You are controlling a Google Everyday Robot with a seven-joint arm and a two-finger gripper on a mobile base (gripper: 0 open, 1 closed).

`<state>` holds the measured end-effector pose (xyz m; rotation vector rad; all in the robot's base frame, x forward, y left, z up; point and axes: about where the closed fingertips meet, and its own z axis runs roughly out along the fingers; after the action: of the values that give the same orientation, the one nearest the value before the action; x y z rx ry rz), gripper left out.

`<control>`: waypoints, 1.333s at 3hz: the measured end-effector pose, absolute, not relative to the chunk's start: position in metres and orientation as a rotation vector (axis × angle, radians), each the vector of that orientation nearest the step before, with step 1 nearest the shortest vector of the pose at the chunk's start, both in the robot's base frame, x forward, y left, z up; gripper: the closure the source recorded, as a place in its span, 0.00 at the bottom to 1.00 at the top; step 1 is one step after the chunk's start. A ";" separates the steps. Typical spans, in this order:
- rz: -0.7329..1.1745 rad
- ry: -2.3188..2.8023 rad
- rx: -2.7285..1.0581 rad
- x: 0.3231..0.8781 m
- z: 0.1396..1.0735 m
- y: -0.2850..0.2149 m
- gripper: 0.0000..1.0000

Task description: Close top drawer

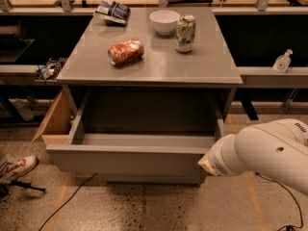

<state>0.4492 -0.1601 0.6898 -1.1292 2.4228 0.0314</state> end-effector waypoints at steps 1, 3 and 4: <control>0.034 2.314 -1.063 0.481 0.687 -0.152 1.00; 0.040 2.298 -1.016 0.487 0.685 -0.152 1.00; 0.053 2.252 -0.951 0.511 0.683 -0.150 1.00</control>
Offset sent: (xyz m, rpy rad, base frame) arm 0.0208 0.0042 -0.0052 0.0387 -0.0717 -0.0079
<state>0.5114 -0.1497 0.6826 -0.9511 2.2517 0.0535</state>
